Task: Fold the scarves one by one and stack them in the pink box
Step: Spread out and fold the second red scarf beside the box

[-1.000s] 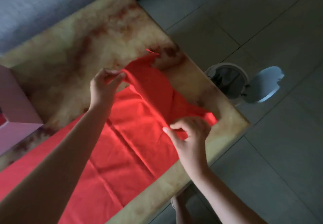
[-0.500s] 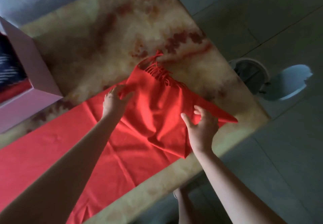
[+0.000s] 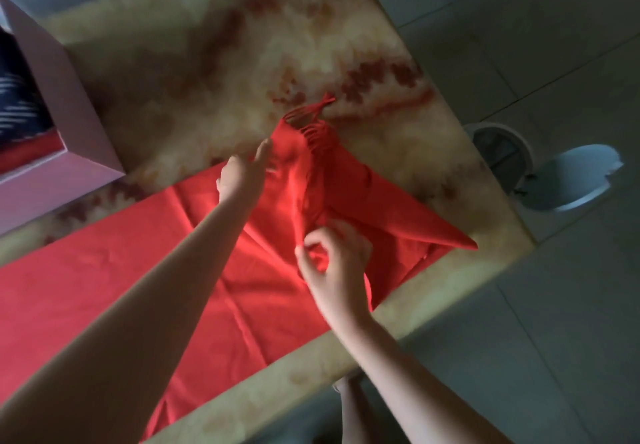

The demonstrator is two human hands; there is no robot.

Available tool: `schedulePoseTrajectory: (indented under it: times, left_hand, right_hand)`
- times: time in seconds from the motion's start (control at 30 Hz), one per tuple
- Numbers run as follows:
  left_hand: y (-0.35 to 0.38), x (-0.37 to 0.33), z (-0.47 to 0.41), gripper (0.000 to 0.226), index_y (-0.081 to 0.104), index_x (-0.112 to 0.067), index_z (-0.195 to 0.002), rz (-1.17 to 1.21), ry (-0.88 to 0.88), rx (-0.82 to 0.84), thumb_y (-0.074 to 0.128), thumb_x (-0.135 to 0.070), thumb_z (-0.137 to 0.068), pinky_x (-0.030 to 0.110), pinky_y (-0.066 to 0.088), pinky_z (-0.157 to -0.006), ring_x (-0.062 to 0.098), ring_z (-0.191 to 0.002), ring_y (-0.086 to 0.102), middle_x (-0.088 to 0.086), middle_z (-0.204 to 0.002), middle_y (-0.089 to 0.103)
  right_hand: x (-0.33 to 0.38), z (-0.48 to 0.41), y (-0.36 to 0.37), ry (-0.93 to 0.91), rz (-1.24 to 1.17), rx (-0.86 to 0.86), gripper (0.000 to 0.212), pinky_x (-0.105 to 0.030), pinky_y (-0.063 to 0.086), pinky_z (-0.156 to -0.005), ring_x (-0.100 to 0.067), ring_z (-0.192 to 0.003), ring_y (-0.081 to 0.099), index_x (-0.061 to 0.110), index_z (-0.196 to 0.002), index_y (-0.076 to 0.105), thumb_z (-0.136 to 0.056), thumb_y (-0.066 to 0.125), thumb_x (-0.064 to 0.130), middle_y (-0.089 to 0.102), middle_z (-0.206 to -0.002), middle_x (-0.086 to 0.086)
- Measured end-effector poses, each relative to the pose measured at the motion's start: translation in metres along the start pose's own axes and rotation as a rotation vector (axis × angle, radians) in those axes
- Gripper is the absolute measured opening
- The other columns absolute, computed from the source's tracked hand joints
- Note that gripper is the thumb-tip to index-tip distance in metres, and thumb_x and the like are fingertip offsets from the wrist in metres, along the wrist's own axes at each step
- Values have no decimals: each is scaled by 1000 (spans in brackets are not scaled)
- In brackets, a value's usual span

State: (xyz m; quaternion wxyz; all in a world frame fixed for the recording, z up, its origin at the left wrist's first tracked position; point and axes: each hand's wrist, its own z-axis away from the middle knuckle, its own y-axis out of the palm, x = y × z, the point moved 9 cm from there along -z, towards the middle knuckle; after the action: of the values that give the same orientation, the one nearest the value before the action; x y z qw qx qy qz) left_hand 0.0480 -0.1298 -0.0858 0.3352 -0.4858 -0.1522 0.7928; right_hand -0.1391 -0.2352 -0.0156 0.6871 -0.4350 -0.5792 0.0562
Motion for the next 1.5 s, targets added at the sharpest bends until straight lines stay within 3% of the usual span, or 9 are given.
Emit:
schedulePoseTrajectory:
  times: [0.17, 0.47, 0.57, 0.7, 0.87, 1.03, 1.1, 1.27, 1.5]
  left_hand:
    - [-7, 20, 32, 78, 72, -34, -83, -49, -2, 140, 42, -95, -42, 44, 43, -100, 18, -104, 63, -6, -94, 73]
    - [12, -6, 39, 114, 16, -18, -149, -600, 161, 59, 68, -70, -62, 43, 24, -109, 29, -134, 31, 7, -145, 35]
    - [21, 3, 33, 85, 26, -15, -144, -585, 129, 3, 67, -49, -78, 41, 27, -107, 28, -130, 39, 9, -137, 47]
    - [4, 14, 32, 32, 57, -13, -119, -368, 99, -146, 52, -30, -91, 39, 36, -95, 33, -109, 57, 14, -111, 65]
    - [-49, 41, 39, 27, 63, -7, -112, -117, 28, -222, 53, -24, -93, 37, 43, -81, 36, -104, 58, 19, -110, 65]
    - [-85, 93, 49, 29, 56, 2, -115, -79, -140, -173, 44, -8, -91, 36, 35, -79, 39, -110, 52, 27, -118, 58]
    - [-91, 113, 57, 35, 54, -3, -121, -45, -214, -150, 42, -4, -88, 34, 38, -82, 37, -112, 53, 23, -120, 59]
    - [-102, 133, 62, 31, 54, -20, -113, 128, -227, -182, 50, -31, -84, 34, 49, -87, 28, -98, 64, 7, -100, 70]
    - [-79, 104, 53, 99, 22, -20, -146, -253, -160, -92, 62, -69, -70, 42, 34, -103, 31, -129, 41, 10, -140, 39]
  right_hand:
    - [26, 78, 57, -179, 126, 253, 20, -33, 27, -99, -14, -111, 52, 27, -76, 52, -73, 71, 22, 57, -76, 13]
    - [-10, 87, 45, -19, 162, 121, 40, -28, 30, -95, -11, -104, 52, 27, -108, 61, -69, 69, 36, 63, -102, 13]
    - [-32, 80, 47, 88, 309, 140, 63, -34, 31, -89, -19, -100, 47, 21, -113, 62, -61, 71, 54, 62, -105, 5]
    - [-23, 80, 70, -59, 502, 223, 44, -36, 30, -86, -21, -95, 44, 25, -91, 65, -56, 82, 46, 60, -91, 5]
    - [-4, 85, 80, -67, 431, 142, 16, -34, 31, -87, -21, -94, 50, 28, -78, 64, -67, 74, 33, 59, -84, 10]
    - [3, 96, 92, 102, 377, 131, 68, -38, 31, -89, -24, -102, 49, 19, -111, 64, -69, 52, 71, 63, -105, 1]
    - [7, 93, 103, 101, 412, 148, 61, -39, 30, -89, -26, -101, 50, 20, -104, 66, -66, 61, 66, 62, -100, -1]
    - [29, 86, 113, 24, 404, 124, 27, -36, 28, -87, -23, -89, 52, 24, -71, 61, -59, 85, 24, 61, -74, 7]
    - [68, 144, 130, -243, 262, 350, 30, -34, 31, -93, -16, -109, 50, 25, -72, 47, -62, 75, 18, 55, -81, 12]
